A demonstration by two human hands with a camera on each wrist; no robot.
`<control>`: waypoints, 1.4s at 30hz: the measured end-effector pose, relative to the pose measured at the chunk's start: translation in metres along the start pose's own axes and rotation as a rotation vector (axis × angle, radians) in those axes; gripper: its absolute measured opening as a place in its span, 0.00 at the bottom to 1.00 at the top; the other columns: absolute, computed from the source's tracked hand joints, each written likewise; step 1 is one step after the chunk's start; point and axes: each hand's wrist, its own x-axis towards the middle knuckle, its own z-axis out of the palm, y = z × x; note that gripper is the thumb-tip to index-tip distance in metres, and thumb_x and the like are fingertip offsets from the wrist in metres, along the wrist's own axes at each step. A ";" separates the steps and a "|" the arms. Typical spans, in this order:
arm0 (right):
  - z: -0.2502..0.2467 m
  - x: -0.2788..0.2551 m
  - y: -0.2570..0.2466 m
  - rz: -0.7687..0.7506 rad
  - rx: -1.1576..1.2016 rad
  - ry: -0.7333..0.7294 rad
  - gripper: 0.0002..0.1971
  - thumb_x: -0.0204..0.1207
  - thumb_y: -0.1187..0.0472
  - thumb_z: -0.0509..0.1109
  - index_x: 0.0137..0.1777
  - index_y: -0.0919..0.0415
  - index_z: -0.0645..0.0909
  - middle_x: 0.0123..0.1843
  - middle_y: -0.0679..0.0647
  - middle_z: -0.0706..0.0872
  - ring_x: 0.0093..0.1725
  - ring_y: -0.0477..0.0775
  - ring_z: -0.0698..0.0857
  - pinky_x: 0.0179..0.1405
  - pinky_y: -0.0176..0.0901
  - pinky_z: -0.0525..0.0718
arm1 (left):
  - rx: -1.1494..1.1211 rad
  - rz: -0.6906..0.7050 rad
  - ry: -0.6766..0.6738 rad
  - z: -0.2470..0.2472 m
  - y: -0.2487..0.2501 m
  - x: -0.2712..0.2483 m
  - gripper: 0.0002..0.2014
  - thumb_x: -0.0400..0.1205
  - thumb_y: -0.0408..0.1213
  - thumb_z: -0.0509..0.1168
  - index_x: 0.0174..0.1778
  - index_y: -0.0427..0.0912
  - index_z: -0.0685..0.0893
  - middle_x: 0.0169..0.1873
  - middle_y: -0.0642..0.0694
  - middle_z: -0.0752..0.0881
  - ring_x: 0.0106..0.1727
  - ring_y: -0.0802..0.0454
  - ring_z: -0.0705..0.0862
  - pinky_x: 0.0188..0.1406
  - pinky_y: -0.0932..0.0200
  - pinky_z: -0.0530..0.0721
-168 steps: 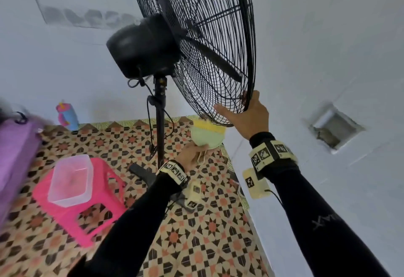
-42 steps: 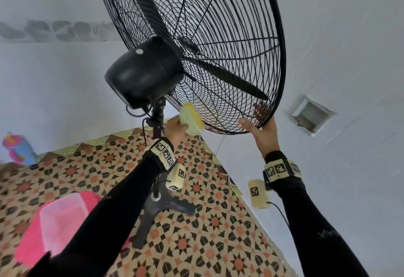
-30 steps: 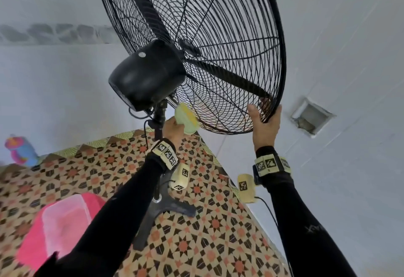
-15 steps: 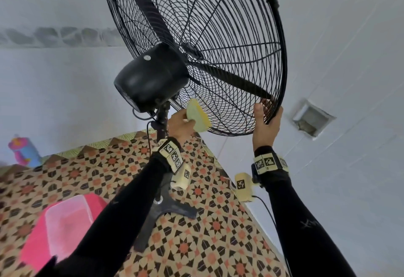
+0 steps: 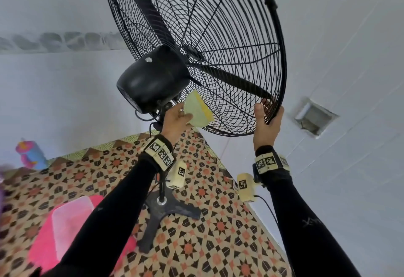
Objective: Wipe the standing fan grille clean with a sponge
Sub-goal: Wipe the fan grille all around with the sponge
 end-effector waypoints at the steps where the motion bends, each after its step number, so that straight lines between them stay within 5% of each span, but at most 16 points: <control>1: 0.001 0.000 0.001 -0.013 0.006 0.011 0.39 0.68 0.29 0.73 0.72 0.55 0.75 0.63 0.46 0.87 0.64 0.41 0.84 0.64 0.29 0.78 | -0.012 0.000 -0.011 -0.003 -0.002 -0.002 0.21 0.85 0.21 0.67 0.73 0.41 0.80 0.64 0.36 0.86 0.65 0.41 0.87 0.62 0.39 0.90; 6: 0.002 0.000 0.000 -0.011 0.014 -0.010 0.39 0.69 0.30 0.73 0.73 0.56 0.75 0.64 0.49 0.87 0.64 0.45 0.84 0.60 0.23 0.78 | 0.045 -0.072 0.126 -0.004 -0.026 0.036 0.31 0.73 0.32 0.70 0.76 0.41 0.83 0.66 0.36 0.87 0.67 0.34 0.86 0.62 0.33 0.90; 10: -0.002 0.002 0.002 -0.003 0.011 -0.015 0.39 0.69 0.30 0.73 0.72 0.55 0.75 0.64 0.46 0.87 0.63 0.40 0.84 0.59 0.22 0.77 | -0.050 -0.069 -0.003 0.000 -0.005 0.006 0.24 0.84 0.21 0.67 0.78 0.37 0.78 0.64 0.36 0.86 0.67 0.38 0.86 0.65 0.38 0.89; 14: 0.002 -0.001 0.001 -0.013 0.018 0.009 0.40 0.68 0.30 0.72 0.73 0.56 0.75 0.64 0.49 0.87 0.63 0.43 0.84 0.59 0.21 0.77 | -0.068 -0.105 0.047 -0.008 -0.011 0.014 0.27 0.85 0.21 0.67 0.82 0.38 0.76 0.74 0.34 0.82 0.74 0.37 0.82 0.63 0.42 0.90; 21: 0.001 0.002 0.003 -0.004 0.019 0.007 0.39 0.69 0.29 0.72 0.72 0.55 0.75 0.62 0.43 0.86 0.59 0.30 0.83 0.56 0.19 0.75 | -0.077 -0.082 0.038 -0.006 -0.015 0.014 0.26 0.85 0.20 0.67 0.80 0.37 0.77 0.70 0.35 0.84 0.70 0.39 0.84 0.67 0.37 0.88; 24: 0.002 0.000 0.004 -0.012 0.026 0.008 0.39 0.69 0.30 0.73 0.72 0.56 0.75 0.63 0.45 0.87 0.61 0.36 0.84 0.59 0.23 0.76 | -0.003 -0.108 0.186 -0.001 -0.023 0.033 0.27 0.83 0.19 0.67 0.79 0.38 0.80 0.72 0.34 0.84 0.71 0.33 0.84 0.61 0.32 0.90; 27: -0.002 0.003 0.004 -0.002 0.031 -0.022 0.41 0.68 0.29 0.73 0.73 0.57 0.74 0.65 0.50 0.87 0.65 0.47 0.84 0.60 0.23 0.78 | 0.060 -0.065 0.186 0.005 -0.019 0.030 0.26 0.82 0.21 0.67 0.77 0.38 0.82 0.67 0.38 0.86 0.68 0.36 0.86 0.62 0.35 0.91; 33: -0.003 -0.003 0.001 -0.014 0.027 -0.039 0.47 0.64 0.22 0.72 0.73 0.56 0.74 0.66 0.51 0.86 0.65 0.47 0.84 0.62 0.27 0.79 | 0.253 0.023 0.299 0.004 -0.020 0.025 0.22 0.81 0.27 0.66 0.72 0.34 0.85 0.66 0.35 0.89 0.67 0.35 0.87 0.66 0.39 0.89; 36: -0.005 -0.004 0.002 -0.013 0.003 -0.035 0.47 0.64 0.21 0.72 0.72 0.56 0.74 0.66 0.52 0.86 0.67 0.50 0.84 0.70 0.41 0.80 | 0.268 0.058 0.299 0.003 -0.026 0.049 0.28 0.71 0.37 0.64 0.69 0.37 0.87 0.62 0.36 0.91 0.61 0.36 0.90 0.61 0.37 0.90; 42: -0.003 -0.003 0.002 -0.009 0.010 -0.025 0.42 0.68 0.26 0.73 0.72 0.56 0.74 0.66 0.52 0.86 0.66 0.49 0.84 0.69 0.40 0.81 | 0.344 0.171 0.211 0.003 -0.005 0.012 0.20 0.85 0.23 0.65 0.74 0.35 0.84 0.59 0.45 0.88 0.58 0.47 0.85 0.55 0.57 0.85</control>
